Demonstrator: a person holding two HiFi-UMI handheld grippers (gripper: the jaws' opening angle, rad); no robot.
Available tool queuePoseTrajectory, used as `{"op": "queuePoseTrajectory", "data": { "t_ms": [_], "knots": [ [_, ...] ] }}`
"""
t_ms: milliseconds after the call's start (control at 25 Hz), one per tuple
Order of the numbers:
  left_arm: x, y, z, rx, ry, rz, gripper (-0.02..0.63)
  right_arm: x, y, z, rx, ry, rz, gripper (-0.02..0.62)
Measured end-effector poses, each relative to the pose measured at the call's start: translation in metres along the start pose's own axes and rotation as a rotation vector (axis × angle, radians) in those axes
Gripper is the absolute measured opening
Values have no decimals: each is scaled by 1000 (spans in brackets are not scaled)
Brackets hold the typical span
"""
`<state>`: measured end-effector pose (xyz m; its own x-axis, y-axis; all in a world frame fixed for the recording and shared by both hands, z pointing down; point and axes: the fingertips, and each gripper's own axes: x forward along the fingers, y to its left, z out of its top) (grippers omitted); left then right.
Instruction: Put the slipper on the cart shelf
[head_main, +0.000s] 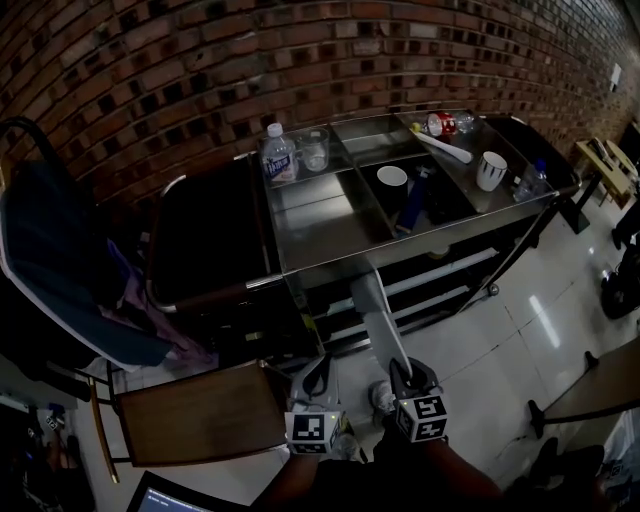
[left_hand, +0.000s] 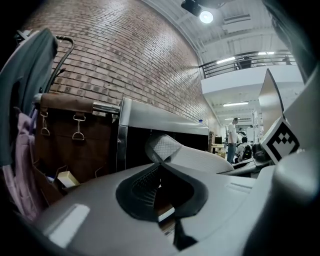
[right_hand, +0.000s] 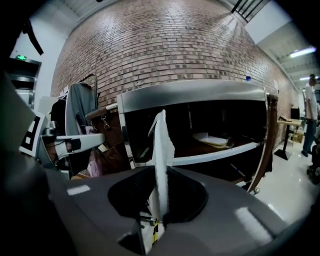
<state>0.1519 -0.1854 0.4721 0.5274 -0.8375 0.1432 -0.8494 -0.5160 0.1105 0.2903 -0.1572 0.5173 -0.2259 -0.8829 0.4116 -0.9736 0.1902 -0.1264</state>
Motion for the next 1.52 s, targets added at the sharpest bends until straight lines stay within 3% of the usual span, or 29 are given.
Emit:
{"op": "queuePoseTrajectory", "data": {
  "t_ms": [480,720,1000,1520],
  "knots": [
    [28,26,-5,10,39,109,18,101,-7,27,118,33,133,58],
    [35,40,-4,53,53,186,17,148,-8,33,203,70,185,58],
    [47,54,0,24,40,259,18,193,-16,39,260,106,183,58],
    [62,51,17,-1,2,288,18,238,-20,31,277,158,168,60]
  ]
}}
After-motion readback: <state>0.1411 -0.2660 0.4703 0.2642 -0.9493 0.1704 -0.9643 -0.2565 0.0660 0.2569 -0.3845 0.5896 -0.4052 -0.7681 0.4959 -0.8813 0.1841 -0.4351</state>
